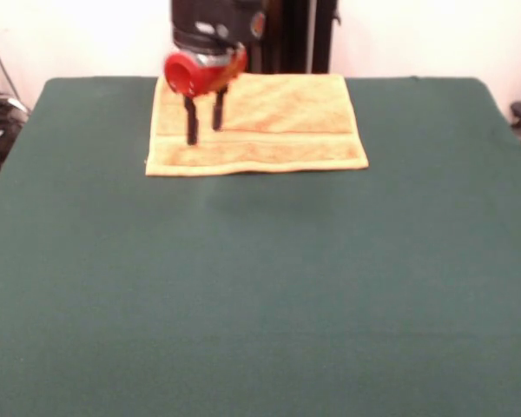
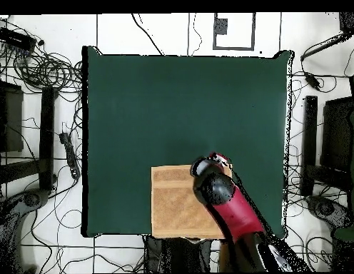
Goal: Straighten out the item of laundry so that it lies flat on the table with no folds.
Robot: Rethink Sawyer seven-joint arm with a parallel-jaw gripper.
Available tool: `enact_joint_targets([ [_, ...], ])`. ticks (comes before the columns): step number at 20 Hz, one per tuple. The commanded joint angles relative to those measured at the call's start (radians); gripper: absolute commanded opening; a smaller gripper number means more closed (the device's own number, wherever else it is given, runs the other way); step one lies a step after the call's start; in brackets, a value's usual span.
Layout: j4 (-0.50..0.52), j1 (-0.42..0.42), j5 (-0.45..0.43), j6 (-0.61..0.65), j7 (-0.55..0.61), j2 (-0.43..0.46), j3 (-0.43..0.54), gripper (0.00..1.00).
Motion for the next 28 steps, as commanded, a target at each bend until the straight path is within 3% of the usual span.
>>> enact_joint_targets([
  [1, -0.159, 0.091, 0.187, 0.124, 0.246, 0.141, 0.031, 1.00],
  [5, -0.159, 0.043, 0.232, 0.035, 0.264, 0.122, 0.134, 1.00],
  [10, -0.232, 0.126, 0.269, 0.134, 0.214, 0.165, 0.029, 1.00],
  [13, -0.148, 0.079, 0.207, 0.188, 0.153, 0.113, 0.071, 1.00],
  [18, -0.066, 0.135, 0.243, 0.327, 0.289, -0.001, 0.063, 1.00],
  [20, -0.083, 0.168, 0.245, 0.346, 0.314, -0.003, 0.046, 1.00],
  [23, -0.044, 0.111, 0.219, 0.284, 0.171, -0.030, 0.146, 1.00],
  [25, -0.081, 0.166, 0.165, 0.331, 0.155, -0.014, 0.050, 1.00],
  [28, -0.036, 0.118, 0.142, 0.277, 0.072, -0.049, 0.102, 1.00],
])
